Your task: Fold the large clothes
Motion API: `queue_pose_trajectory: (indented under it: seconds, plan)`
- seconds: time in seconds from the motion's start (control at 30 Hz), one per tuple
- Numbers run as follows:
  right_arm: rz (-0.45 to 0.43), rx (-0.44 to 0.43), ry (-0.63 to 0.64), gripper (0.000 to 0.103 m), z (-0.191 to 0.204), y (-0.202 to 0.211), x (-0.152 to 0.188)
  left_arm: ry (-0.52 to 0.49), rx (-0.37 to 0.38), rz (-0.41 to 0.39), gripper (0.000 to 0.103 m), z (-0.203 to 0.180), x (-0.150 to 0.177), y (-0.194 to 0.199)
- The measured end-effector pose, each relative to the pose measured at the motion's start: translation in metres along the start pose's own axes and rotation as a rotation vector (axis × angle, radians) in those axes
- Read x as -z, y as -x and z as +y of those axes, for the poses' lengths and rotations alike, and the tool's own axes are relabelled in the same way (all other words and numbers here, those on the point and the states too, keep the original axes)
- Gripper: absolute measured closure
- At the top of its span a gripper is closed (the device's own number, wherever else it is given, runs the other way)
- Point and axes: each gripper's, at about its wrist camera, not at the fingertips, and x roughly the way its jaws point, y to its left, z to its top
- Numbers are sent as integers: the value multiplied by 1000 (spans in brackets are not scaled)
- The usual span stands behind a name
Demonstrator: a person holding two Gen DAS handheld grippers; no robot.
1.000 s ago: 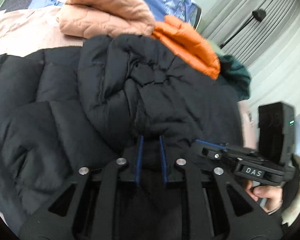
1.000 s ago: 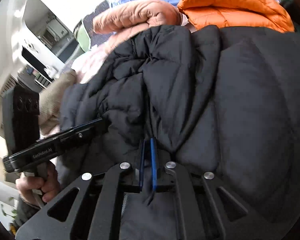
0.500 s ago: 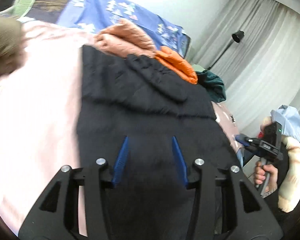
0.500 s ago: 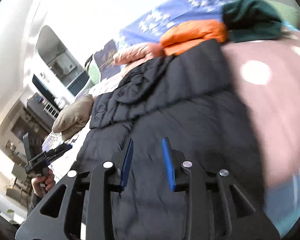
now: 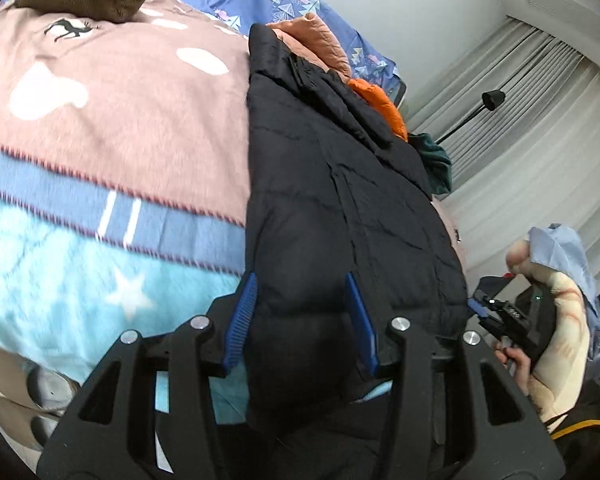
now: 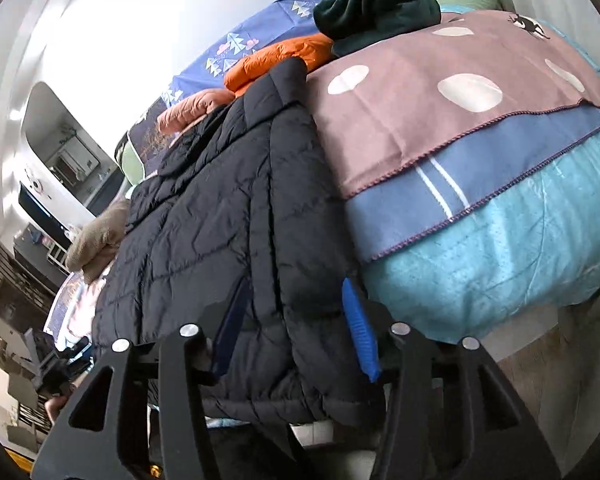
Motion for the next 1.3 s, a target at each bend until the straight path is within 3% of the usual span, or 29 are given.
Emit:
queue_pose_trajectory:
  seconds: [0.13, 0.43, 0.63, 0.8, 0.9, 0.97, 1.07, 1.2, 1.3]
  plan:
    - [3, -5, 11, 46, 1, -1, 3, -14, 3, 21, 57, -4, 10, 6]
    - [48, 68, 24, 45, -12, 5, 16, -57, 10, 70, 54, -20, 24, 3]
    - [118, -48, -27, 45, -22, 0, 38, -63, 11, 91, 54, -22, 26, -1]
    - [113, -36, 0, 46, -17, -1, 41, -47, 21, 94, 54, -19, 29, -3]
    - [125, -2, 20, 71, -16, 1, 41, -42, 39, 87, 54, -19, 31, -1]
    - [121, -6, 15, 93, -18, 5, 41, -40, 49, 84, 66, -19, 31, 0]
    - [103, -30, 4, 97, -19, 15, 39, -31, 74, 81, 87, -19, 31, 3]
    - [70, -98, -18, 98, -15, 30, 33, -5, 142, 47, 93, -19, 29, 13]
    - [43, -196, -53, 99, -12, 41, 27, 7, 186, 28, 94, -20, 25, 18]
